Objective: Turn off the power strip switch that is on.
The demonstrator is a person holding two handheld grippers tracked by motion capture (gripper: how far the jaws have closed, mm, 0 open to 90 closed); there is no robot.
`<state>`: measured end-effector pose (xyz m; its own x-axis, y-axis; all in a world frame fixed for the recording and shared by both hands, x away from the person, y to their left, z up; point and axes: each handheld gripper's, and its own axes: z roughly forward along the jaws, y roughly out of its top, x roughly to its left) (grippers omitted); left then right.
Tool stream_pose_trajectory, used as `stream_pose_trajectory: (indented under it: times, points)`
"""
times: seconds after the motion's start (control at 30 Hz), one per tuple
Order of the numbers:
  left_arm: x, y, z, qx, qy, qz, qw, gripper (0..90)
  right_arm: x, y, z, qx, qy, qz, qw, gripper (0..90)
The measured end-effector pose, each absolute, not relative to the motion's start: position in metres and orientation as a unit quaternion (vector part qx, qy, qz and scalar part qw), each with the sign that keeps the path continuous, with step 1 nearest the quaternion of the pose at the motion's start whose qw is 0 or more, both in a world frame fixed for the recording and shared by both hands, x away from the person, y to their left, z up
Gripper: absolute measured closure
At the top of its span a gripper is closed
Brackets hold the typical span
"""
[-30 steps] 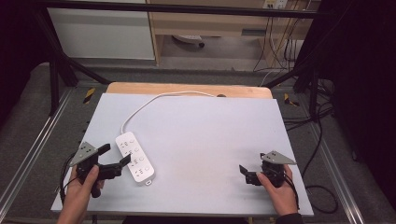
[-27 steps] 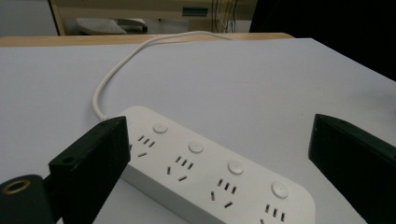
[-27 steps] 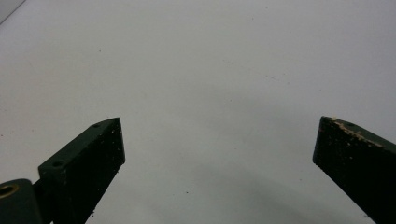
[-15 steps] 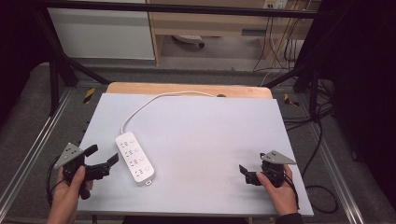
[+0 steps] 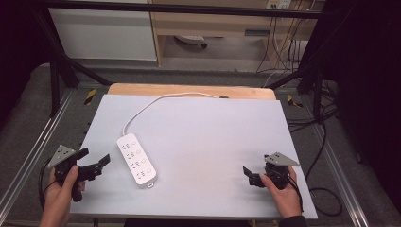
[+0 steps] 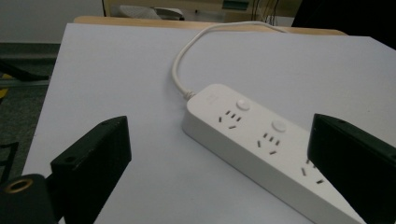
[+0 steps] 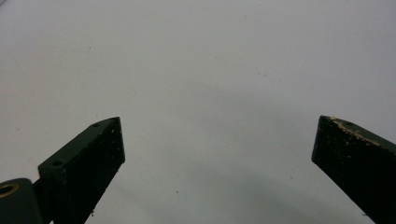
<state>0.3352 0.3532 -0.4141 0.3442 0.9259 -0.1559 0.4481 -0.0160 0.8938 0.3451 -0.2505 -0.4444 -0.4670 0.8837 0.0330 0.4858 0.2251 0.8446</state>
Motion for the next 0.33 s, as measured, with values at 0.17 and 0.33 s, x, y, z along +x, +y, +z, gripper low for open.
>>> stream_pose_trajectory:
  times: [0.17, 0.33]
  points:
    - [0.337, 0.357, -0.417, 0.667, 0.526, 0.251, 0.465, 6.5, 0.349, -0.253, -0.449, 0.472, 0.746, 0.405, 0.238, 3.2]
    - [0.338, 0.353, -0.418, 0.670, 0.522, 0.248, 0.465, 6.5, 0.358, -0.253, -0.462, 0.526, 0.743, 0.341, 0.235, 3.5]
